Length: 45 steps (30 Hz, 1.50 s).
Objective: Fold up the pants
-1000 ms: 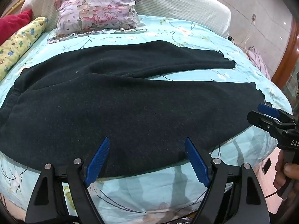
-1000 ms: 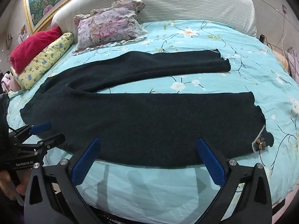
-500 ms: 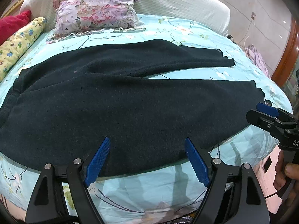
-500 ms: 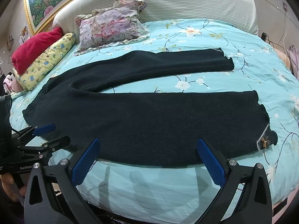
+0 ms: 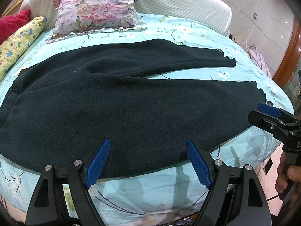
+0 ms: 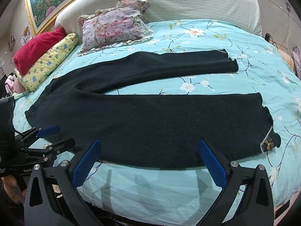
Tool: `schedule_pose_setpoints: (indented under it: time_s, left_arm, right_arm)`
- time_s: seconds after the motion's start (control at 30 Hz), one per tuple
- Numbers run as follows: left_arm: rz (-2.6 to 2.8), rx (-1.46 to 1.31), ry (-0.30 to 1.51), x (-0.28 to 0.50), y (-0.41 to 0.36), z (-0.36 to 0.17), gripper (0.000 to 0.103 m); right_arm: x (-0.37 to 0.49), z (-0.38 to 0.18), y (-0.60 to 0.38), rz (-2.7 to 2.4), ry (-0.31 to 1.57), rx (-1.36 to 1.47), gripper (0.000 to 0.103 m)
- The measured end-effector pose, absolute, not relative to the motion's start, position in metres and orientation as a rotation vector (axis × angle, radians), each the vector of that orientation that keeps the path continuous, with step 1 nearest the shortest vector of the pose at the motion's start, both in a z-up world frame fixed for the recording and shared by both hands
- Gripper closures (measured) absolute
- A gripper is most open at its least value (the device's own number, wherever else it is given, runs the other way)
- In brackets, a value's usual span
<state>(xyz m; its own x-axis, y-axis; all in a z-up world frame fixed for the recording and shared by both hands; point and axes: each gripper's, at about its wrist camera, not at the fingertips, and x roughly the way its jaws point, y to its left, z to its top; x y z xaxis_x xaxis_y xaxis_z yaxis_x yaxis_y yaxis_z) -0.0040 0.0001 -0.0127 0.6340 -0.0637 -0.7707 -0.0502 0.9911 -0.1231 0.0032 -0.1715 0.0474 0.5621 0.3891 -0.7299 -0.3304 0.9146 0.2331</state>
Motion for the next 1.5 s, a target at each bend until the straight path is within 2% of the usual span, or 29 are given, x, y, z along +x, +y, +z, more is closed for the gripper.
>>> schedule_pose_setpoints:
  time_s: [1.5]
  left_arm:
    - [-0.013, -0.144, 0.898, -0.0017, 0.0022, -0.0173, 0.020]
  right_arm:
    - [-0.0001, 0.0490, -0.1664, 0.434, 0.874, 0.083, 0.000]
